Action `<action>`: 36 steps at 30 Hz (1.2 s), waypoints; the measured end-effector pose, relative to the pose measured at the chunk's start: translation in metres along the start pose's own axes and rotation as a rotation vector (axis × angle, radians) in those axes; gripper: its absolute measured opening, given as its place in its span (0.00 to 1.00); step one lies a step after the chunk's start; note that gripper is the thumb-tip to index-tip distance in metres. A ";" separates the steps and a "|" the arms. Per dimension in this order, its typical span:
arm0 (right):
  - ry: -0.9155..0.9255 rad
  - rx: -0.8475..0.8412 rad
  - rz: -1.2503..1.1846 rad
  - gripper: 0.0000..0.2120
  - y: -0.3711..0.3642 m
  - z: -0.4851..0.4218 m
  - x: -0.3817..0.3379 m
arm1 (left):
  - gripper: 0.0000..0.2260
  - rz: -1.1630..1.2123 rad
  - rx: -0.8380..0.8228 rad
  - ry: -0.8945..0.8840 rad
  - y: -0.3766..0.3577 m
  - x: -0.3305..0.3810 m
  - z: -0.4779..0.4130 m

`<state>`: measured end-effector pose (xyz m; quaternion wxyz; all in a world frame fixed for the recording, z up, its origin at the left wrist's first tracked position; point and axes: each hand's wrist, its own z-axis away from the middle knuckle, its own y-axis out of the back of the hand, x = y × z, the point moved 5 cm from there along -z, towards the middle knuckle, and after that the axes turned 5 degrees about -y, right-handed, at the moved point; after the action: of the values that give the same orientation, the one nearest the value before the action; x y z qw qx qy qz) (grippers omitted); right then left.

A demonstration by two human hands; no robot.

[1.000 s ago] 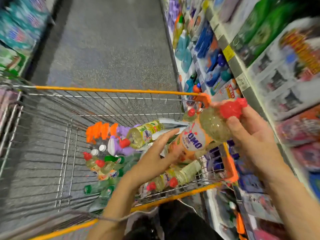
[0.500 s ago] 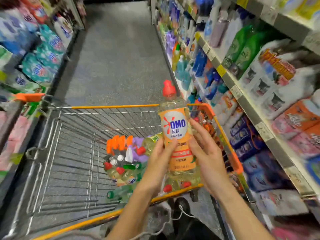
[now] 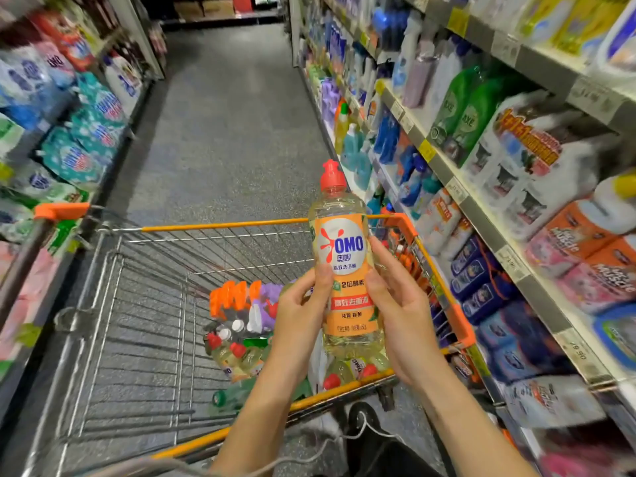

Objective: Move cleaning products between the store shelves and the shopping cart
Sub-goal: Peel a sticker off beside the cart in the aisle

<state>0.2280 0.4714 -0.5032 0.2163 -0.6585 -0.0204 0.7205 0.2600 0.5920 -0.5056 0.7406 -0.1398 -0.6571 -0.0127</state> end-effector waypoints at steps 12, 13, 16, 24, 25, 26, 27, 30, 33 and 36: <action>0.174 0.211 -0.042 0.23 0.042 0.093 -0.056 | 0.19 0.005 -0.325 -0.100 -0.067 0.035 0.051; 0.186 0.229 -0.038 0.23 0.044 0.101 -0.060 | 0.19 0.016 -0.344 -0.114 -0.071 0.037 0.056; 0.272 0.379 -0.022 0.20 0.067 0.154 -0.078 | 0.15 0.035 -0.489 -0.096 -0.108 0.039 0.089; 0.430 0.807 -0.043 0.23 0.125 0.319 -0.108 | 0.12 0.057 -0.920 -0.091 -0.208 0.031 0.214; 0.455 0.854 -0.042 0.23 0.131 0.341 -0.110 | 0.12 0.064 -0.970 -0.090 -0.219 0.030 0.232; 0.475 0.893 -0.038 0.22 0.136 0.360 -0.112 | 0.13 0.069 -1.014 -0.085 -0.229 0.029 0.249; 0.493 0.923 -0.036 0.22 0.141 0.379 -0.113 | 0.13 0.073 -1.054 -0.078 -0.238 0.028 0.267; 0.545 1.003 -0.034 0.21 0.153 0.436 -0.118 | 0.13 0.093 -1.162 -0.075 -0.262 0.028 0.321; 0.582 1.071 -0.016 0.21 0.167 0.497 -0.122 | 0.14 0.110 -1.266 -0.068 -0.282 0.027 0.380; 0.584 1.119 0.017 0.21 0.183 0.559 -0.127 | 0.17 0.109 -1.317 -0.056 -0.302 0.023 0.440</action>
<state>-0.3548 0.4052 -0.3680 0.5188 -0.6155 0.4247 0.4142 -0.2244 0.4044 -0.3829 0.4825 -0.5970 -0.5228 -0.3707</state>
